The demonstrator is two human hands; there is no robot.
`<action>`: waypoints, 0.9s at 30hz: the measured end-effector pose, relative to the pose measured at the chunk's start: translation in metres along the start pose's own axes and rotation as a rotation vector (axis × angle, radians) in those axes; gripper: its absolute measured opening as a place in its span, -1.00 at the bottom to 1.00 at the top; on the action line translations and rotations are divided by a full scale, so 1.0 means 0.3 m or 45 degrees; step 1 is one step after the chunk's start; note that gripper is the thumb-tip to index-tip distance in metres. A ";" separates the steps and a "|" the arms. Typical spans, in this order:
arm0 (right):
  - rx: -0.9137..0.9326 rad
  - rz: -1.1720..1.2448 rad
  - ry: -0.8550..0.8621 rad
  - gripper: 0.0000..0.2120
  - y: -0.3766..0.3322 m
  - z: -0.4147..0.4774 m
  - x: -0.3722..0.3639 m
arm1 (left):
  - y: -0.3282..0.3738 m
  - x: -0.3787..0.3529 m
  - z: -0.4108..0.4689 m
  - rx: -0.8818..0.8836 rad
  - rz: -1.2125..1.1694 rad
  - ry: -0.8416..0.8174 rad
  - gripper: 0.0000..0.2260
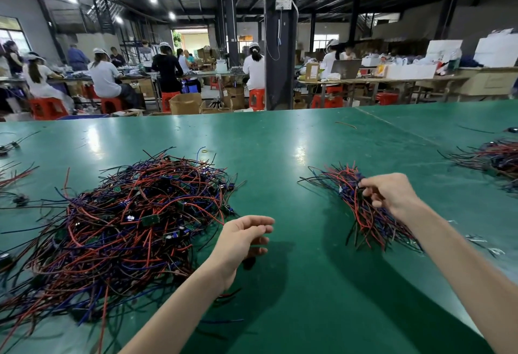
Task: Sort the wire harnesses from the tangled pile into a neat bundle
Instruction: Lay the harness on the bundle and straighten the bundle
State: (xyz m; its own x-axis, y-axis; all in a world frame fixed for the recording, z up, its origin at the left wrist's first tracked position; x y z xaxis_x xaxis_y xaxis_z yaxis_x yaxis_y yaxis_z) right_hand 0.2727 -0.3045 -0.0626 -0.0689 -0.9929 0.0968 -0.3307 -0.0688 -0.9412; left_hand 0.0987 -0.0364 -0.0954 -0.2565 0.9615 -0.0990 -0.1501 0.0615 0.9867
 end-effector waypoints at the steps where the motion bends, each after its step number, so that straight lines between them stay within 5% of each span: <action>1: -0.027 -0.023 0.012 -0.87 0.020 0.019 0.007 | -0.001 0.001 0.000 -0.001 0.006 -0.001 -0.82; 27: 0.115 -0.204 0.228 -0.93 0.012 0.058 0.071 | 0.001 0.002 -0.001 0.001 0.005 -0.015 -0.82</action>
State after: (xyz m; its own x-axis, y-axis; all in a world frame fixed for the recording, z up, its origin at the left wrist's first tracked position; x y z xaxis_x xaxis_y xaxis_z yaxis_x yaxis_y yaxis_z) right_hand 0.2863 -0.3277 -0.0695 -0.1903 -0.9363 0.2950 -0.2657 -0.2402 -0.9337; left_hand 0.0981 -0.0358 -0.0951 -0.2457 0.9648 -0.0937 -0.1482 0.0582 0.9872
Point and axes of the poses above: each hand's wrist, its own z-axis towards the middle knuckle, its own x-axis out of the back of the hand, y = z × x, the point moved 8 cm from there along z, towards the middle knuckle, and after that the axes turned 14 degrees about -x, right-handed, at the moved point
